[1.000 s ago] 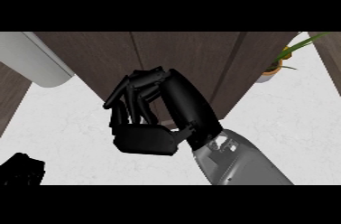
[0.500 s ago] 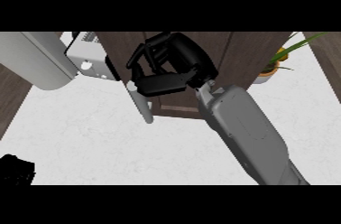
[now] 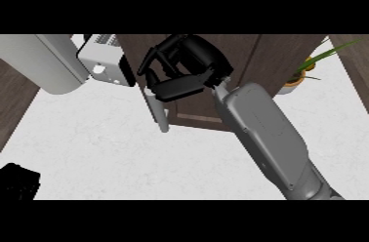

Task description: Pick up the bottled water, place it into the cabinet and close the cabinet

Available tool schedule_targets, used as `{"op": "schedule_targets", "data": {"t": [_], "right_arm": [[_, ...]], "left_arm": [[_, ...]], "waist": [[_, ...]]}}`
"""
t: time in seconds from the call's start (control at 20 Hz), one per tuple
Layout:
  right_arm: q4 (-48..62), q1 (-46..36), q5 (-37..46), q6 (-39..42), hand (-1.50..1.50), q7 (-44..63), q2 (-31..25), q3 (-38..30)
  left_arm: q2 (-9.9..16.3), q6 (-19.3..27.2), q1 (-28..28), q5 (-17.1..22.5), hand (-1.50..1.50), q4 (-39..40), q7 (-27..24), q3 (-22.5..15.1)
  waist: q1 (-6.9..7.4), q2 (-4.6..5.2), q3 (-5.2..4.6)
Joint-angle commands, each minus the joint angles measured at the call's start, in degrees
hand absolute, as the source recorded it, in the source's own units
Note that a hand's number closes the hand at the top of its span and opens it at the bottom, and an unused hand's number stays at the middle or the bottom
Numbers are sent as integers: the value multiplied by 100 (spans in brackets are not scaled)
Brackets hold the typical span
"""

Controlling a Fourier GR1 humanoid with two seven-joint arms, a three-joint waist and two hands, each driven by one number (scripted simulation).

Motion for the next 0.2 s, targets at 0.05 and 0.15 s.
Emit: {"op": "schedule_targets", "data": {"t": [0.05,0.15], "right_arm": [[1013,-134,141,-230,150,-161,-538,-651],[1076,-184,165,-201,150,-262,-619,-714]], "left_arm": [[-26,-3,-97,-9,150,-5,39,8],[-9,103,-210,124,150,-79,192,93]], "waist": [[-121,283,76],[-130,299,80]]}}
